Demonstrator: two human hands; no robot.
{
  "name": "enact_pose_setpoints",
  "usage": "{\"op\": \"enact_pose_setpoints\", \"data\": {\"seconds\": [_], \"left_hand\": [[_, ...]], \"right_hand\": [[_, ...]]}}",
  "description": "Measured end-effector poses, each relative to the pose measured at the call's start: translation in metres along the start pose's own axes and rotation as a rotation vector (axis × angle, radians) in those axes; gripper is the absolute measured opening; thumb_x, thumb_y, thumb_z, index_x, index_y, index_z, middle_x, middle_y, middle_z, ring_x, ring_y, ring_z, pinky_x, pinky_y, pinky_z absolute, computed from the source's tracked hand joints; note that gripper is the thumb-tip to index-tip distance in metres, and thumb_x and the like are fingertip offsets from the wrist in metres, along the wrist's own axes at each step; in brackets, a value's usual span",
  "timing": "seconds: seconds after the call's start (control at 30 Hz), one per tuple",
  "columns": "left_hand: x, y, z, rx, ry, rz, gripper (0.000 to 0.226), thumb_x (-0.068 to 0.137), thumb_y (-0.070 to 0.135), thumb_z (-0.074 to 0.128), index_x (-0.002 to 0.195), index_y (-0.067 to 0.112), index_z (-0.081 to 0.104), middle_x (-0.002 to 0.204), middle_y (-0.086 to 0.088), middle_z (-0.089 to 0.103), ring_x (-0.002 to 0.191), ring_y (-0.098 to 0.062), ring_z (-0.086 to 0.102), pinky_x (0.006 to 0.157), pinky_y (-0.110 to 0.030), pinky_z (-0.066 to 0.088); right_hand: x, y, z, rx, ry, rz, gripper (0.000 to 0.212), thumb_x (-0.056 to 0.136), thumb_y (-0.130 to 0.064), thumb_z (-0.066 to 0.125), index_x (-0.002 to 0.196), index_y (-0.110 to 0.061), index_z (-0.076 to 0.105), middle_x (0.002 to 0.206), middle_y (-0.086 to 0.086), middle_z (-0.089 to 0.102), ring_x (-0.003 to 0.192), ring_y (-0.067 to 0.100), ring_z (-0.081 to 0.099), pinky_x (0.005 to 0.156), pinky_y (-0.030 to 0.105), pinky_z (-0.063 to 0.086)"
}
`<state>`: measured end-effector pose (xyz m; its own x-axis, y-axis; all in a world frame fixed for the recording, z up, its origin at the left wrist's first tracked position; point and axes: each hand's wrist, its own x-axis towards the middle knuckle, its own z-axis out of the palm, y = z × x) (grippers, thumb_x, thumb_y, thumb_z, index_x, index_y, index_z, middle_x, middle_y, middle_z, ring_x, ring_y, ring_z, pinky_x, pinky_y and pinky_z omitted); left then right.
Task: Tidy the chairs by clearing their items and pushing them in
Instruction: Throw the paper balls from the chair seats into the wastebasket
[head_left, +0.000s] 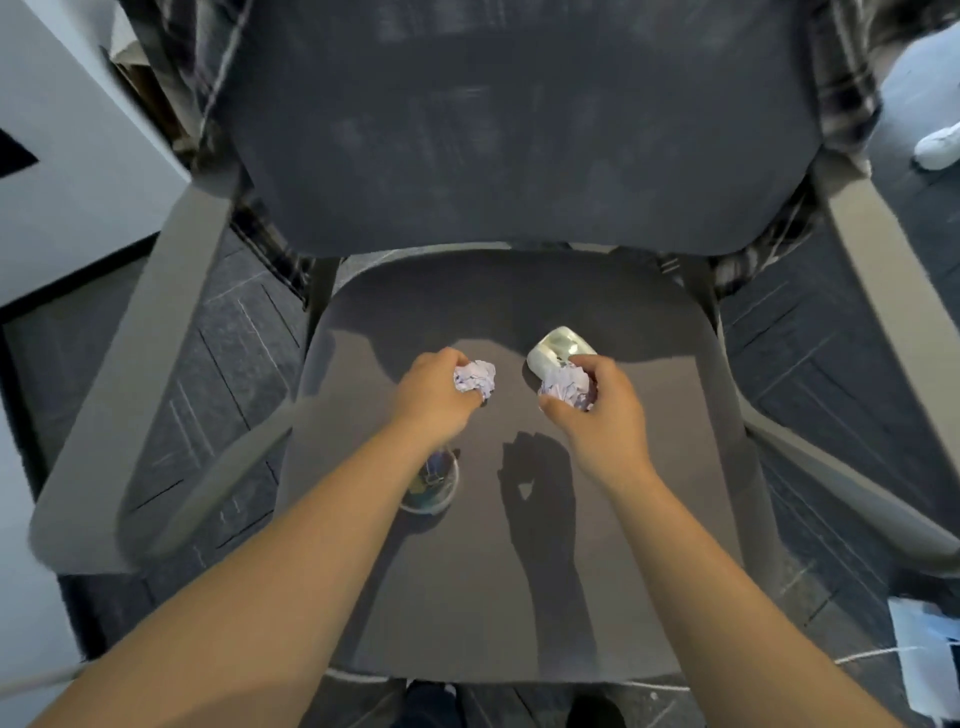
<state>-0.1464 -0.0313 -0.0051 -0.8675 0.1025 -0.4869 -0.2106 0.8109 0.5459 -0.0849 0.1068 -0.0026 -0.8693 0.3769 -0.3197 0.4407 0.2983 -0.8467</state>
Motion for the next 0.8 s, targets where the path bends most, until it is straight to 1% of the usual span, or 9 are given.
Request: {"op": "enact_pose_setpoints", "data": {"seconds": [0.1,0.17,0.27,0.43,0.53,0.6,0.67,0.73,0.8], "left_hand": [[0.029,-0.009,0.007,0.142,-0.063,0.033,0.054,0.080,0.019,0.061,0.130,0.013,0.041,0.134,-0.018,0.043,0.119,-0.035,0.047,0.095,-0.035,0.039],[0.047,-0.016,0.016,0.209,-0.103,0.045,0.060,0.080,0.024,0.061,0.134,0.018,0.036,0.134,-0.019,0.043,0.121,-0.037,0.045,0.097,-0.039,0.039],[0.065,-0.025,0.029,0.342,-0.118,0.109,0.055,0.080,0.029,0.061,0.129,0.021,0.039,0.135,-0.014,0.045,0.121,-0.036,0.045,0.097,-0.043,0.041],[0.073,-0.031,0.037,0.460,-0.080,0.184,0.046,0.082,0.025,0.059,0.124,0.015,0.044,0.133,-0.015,0.045,0.117,-0.037,0.047,0.091,-0.044,0.042],[0.065,-0.024,0.026,0.275,-0.014,0.202,0.045,0.079,0.023,0.063,0.120,0.013,0.047,0.125,-0.015,0.053,0.110,-0.035,0.053,0.082,-0.038,0.043],[0.052,-0.015,0.014,0.114,0.038,0.249,0.043,0.077,0.024,0.066,0.115,0.012,0.050,0.118,-0.013,0.058,0.104,-0.031,0.055,0.076,-0.032,0.039],[0.032,-0.002,0.003,-0.040,0.061,0.314,0.038,0.075,0.022,0.068,0.109,0.012,0.053,0.114,-0.010,0.060,0.099,-0.026,0.056,0.075,-0.027,0.037],[0.007,0.016,-0.006,-0.185,0.073,0.343,0.033,0.075,0.021,0.069,0.104,0.014,0.055,0.106,-0.004,0.061,0.093,-0.018,0.055,0.073,-0.024,0.039],[-0.018,0.035,-0.011,-0.280,0.097,0.363,0.029,0.075,0.019,0.069,0.100,0.017,0.055,0.095,0.004,0.060,0.084,-0.012,0.054,0.067,-0.016,0.041]], "right_hand": [[0.005,0.009,0.021,0.029,0.025,0.027,0.042,0.079,-0.005,0.064,0.119,-0.010,0.053,0.106,-0.003,0.052,0.094,0.014,0.047,0.070,0.012,0.037],[0.007,0.019,0.032,0.038,0.044,0.047,0.041,0.079,-0.005,0.065,0.117,-0.010,0.053,0.107,0.000,0.053,0.092,0.014,0.049,0.070,0.008,0.037],[0.010,0.034,0.039,0.055,0.081,0.103,0.039,0.078,-0.004,0.066,0.115,-0.010,0.054,0.105,0.001,0.054,0.090,0.014,0.051,0.067,0.003,0.037],[0.009,0.043,0.039,0.088,0.129,0.149,0.037,0.077,-0.004,0.067,0.110,-0.016,0.054,0.109,0.007,0.055,0.091,0.016,0.052,0.074,0.019,0.040],[0.007,0.038,0.032,0.092,0.159,0.163,0.040,0.077,-0.005,0.067,0.115,-0.012,0.054,0.108,0.004,0.055,0.091,0.016,0.051,0.074,0.021,0.040],[0.002,0.029,0.024,0.113,0.170,0.147,0.043,0.077,-0.005,0.067,0.118,-0.011,0.054,0.110,0.004,0.056,0.090,0.015,0.051,0.069,0.014,0.041],[-0.005,0.018,0.011,0.139,0.189,0.124,0.043,0.078,-0.005,0.067,0.118,-0.012,0.054,0.111,0.004,0.056,0.089,0.013,0.051,0.065,0.005,0.041],[-0.015,0.007,-0.007,0.161,0.220,0.093,0.041,0.077,-0.005,0.067,0.116,-0.011,0.055,0.115,0.008,0.058,0.090,0.013,0.051,0.067,0.006,0.040],[-0.029,-0.002,-0.028,0.175,0.256,0.059,0.039,0.077,-0.006,0.068,0.114,-0.010,0.056,0.116,0.012,0.059,0.091,0.014,0.052,0.070,0.009,0.040]]}}
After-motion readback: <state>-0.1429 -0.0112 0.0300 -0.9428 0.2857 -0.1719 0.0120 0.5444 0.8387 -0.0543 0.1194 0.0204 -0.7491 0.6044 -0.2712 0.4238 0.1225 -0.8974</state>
